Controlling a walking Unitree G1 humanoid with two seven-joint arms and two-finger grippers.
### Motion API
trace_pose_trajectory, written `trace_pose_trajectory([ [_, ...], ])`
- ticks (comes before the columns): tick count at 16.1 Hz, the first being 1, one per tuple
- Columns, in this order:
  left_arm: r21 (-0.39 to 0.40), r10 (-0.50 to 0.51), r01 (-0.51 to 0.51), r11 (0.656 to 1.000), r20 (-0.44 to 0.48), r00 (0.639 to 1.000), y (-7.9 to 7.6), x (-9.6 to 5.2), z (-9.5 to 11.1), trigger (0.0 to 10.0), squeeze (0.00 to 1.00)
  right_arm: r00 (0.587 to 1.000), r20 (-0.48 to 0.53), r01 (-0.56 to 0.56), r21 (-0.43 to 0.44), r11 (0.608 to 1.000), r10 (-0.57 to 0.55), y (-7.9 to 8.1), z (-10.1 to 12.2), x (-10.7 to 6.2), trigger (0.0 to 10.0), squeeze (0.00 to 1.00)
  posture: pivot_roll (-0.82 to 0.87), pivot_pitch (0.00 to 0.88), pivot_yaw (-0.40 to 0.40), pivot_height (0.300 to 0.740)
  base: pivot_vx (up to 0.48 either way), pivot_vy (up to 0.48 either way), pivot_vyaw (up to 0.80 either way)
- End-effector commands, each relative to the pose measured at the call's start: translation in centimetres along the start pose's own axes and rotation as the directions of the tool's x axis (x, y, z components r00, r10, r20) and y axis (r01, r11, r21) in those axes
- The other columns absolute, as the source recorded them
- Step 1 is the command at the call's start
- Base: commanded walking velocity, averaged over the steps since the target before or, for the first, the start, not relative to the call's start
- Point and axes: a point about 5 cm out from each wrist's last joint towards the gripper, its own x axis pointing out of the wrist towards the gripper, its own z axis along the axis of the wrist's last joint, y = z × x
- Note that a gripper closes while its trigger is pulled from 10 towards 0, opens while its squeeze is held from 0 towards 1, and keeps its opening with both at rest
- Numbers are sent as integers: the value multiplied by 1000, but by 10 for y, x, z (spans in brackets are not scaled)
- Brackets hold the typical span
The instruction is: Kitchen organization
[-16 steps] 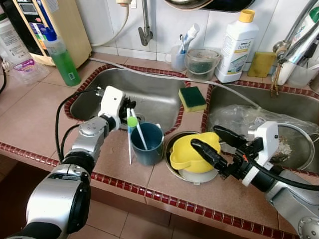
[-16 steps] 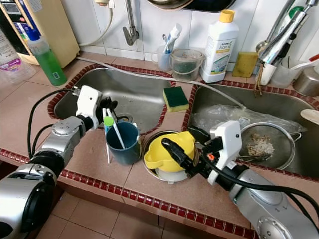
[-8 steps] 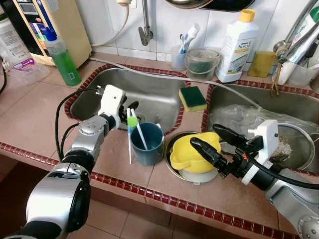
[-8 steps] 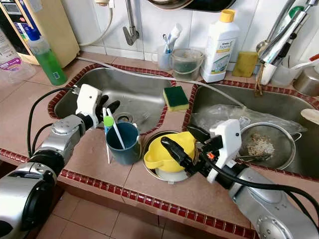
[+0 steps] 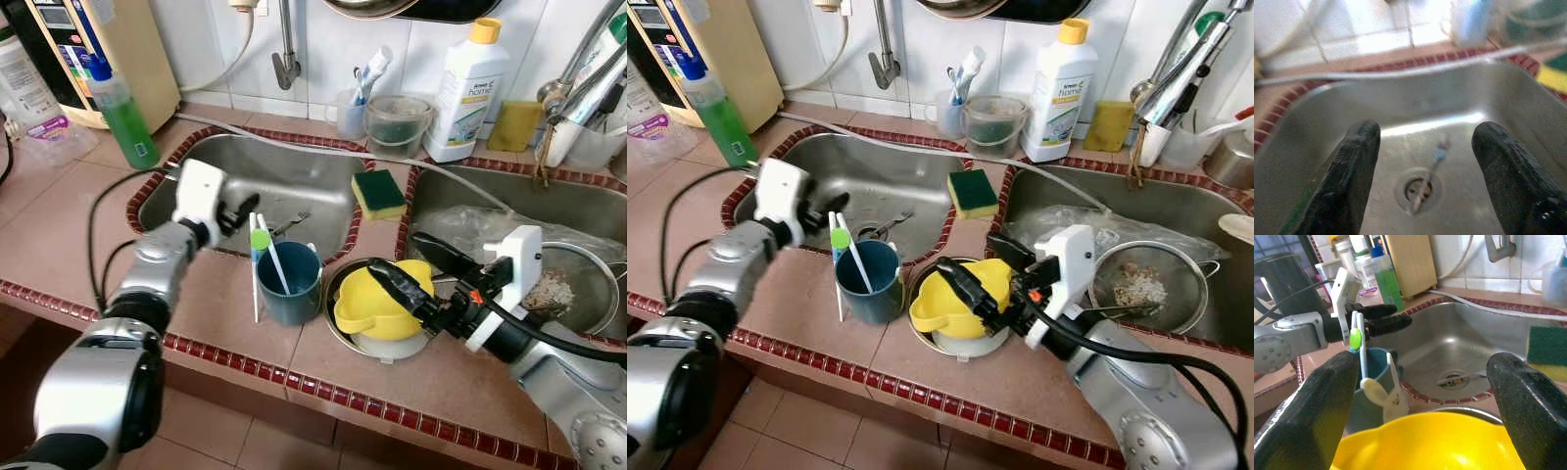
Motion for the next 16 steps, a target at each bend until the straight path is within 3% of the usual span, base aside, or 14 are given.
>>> trace_pose_trajectory([
  [1,11,16,-16,1000,48,999,10,-5,7,10000,0,1000,22,-19,-15,1000,19,1,2,5,10000,0,-227,90,92,740,0,0,0],
  [7,34,35,-40,999,138,990,18,-18,16,10000,0,996,80,-36,-15,999,37,-2,0,19,10000,0,-188,62,86,740,0,0,0],
  [12,101,12,-25,995,133,991,21,-41,13,10000,0,992,108,-59,-25,998,62,-3,-4,32,10000,0,-161,37,76,740,0,0,0],
  [16,90,-56,45,995,127,990,16,-65,15,10000,0,988,138,-69,-28,997,72,-8,-5,39,10000,0,-139,21,63,740,0,0,0],
])
